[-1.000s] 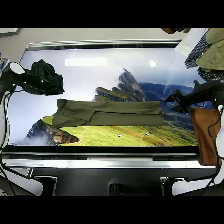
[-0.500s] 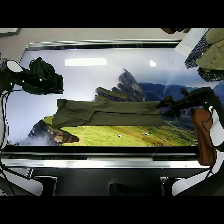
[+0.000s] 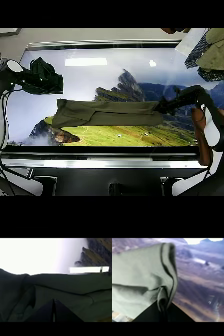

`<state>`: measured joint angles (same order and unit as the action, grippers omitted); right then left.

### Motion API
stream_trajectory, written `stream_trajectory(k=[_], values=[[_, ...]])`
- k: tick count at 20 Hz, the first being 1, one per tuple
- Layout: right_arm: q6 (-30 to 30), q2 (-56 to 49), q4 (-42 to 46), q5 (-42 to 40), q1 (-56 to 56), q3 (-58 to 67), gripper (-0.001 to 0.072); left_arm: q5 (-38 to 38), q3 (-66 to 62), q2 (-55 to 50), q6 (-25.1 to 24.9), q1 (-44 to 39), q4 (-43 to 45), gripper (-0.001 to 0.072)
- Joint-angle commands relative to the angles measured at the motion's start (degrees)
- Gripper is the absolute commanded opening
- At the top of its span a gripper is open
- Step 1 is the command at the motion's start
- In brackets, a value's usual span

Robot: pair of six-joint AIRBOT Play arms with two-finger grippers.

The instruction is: Fold the clothes and pants, and hang the long-sleeved shirts on hangers.

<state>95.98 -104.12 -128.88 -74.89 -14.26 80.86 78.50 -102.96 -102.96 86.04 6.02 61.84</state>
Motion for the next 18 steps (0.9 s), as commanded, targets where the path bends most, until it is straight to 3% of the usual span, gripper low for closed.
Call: stream_trajectory(k=[1,5,12,18], values=[[-4.68,5.18,4.15,-0.72,-0.33,0.90,0.0029,-0.07,0.55,-0.26,2.56,-2.80,-2.97,0.0015],[-10.05,12.72,13.84,-6.43,-0.83,5.75,0.0029,-2.38,0.92,-4.13,7.08,-11.98,-10.43,0.0014],[-14.45,24.35,21.09,-14.56,-0.83,11.80,0.0029,-21.46,0.85,-12.63,9.94,-34.75,-23.80,0.0013],[-18.38,31.67,27.82,-16.35,-0.83,11.80,0.0029,-36.13,0.68,-18.53,10.27,-45.70,-37.57,0.0013]])
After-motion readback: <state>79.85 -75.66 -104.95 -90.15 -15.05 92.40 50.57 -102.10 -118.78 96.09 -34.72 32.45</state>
